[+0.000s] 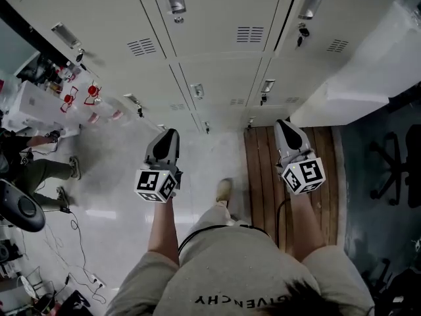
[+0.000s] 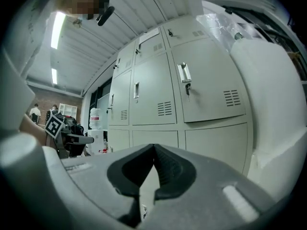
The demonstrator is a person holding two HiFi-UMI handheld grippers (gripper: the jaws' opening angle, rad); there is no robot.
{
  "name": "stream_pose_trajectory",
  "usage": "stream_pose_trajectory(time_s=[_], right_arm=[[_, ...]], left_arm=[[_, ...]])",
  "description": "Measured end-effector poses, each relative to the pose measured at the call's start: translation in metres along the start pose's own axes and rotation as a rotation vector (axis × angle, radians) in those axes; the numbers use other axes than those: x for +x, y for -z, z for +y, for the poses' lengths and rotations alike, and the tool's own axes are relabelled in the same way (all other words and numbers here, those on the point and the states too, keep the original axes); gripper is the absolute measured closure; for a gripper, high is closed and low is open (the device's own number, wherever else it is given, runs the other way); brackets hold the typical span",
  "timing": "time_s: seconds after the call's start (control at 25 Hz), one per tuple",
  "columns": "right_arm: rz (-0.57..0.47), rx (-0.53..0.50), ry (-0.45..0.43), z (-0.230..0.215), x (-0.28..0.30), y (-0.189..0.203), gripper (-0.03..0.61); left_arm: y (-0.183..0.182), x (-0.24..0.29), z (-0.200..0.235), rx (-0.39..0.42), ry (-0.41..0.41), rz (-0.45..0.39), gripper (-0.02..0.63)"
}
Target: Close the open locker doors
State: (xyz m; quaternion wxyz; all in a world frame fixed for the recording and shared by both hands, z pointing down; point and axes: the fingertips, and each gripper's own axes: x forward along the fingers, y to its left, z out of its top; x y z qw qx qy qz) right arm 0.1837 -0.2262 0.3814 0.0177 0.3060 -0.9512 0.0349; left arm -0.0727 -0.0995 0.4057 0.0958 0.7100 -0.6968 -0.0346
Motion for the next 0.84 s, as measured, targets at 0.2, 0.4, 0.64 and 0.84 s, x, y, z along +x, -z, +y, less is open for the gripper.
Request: stream_pose_trajectory(time_s=[0.2, 0.4, 0.64, 0.84], right_arm=[[-0.017, -0.008, -0.026, 0.025, -0.037, -0.011, 0.583], [-0.031, -0.019, -0.038, 0.043, -0.078, -0.017, 0.583], [-0.048, -0.024, -0.044, 0.066, -0.12, -0.027, 0.583], [-0.057, -0.024, -0.044, 0.079, -0.15, -0.032, 0.583]], left_arm=[[-0.007, -0.045, -0.018, 0.005, -0.023, -0.009, 0.595], [-0.01, -0.084, -0.045, 0.018, -0.023, -0.018, 0.595], [-0.015, -0.127, -0.069, 0.026, -0.021, -0.026, 0.595], [-0.018, -0.156, -0.08, 0.028, -0.033, -0.031, 0.595]])
